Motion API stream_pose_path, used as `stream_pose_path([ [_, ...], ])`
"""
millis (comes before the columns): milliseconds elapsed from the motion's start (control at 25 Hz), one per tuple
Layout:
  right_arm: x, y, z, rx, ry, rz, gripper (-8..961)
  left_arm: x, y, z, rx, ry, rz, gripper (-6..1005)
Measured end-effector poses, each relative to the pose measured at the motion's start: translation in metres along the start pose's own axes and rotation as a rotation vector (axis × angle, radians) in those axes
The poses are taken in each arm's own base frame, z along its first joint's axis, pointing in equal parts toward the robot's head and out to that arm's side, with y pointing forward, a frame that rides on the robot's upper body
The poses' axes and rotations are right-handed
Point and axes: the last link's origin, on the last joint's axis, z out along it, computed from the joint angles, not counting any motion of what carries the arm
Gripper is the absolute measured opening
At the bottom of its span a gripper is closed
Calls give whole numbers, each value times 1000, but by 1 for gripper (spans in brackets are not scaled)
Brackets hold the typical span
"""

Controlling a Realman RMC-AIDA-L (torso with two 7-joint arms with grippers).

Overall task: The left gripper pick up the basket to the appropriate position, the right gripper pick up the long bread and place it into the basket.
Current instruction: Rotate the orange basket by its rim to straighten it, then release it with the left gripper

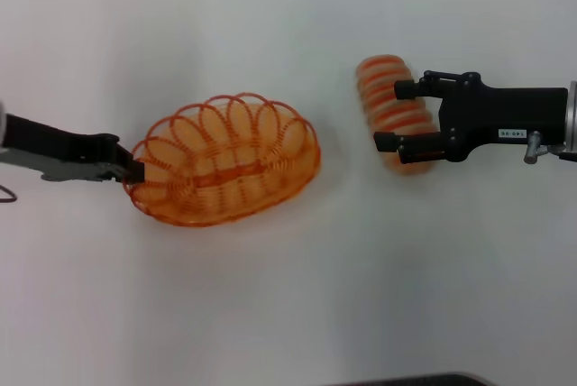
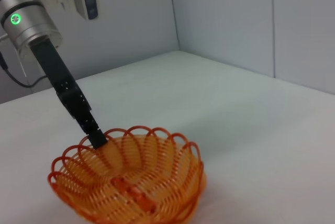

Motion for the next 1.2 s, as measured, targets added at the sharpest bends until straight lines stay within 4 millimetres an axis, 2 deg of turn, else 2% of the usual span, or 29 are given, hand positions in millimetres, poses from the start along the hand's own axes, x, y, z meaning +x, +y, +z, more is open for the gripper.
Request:
stream_pose_path([
  [400,-1,-1,0,1,-1,-5,927,19,25,11,29,-23,129,70],
  [1200,-1,-1,0,-2,-2,-10,927,17,27,21,11,-28,117,69],
])
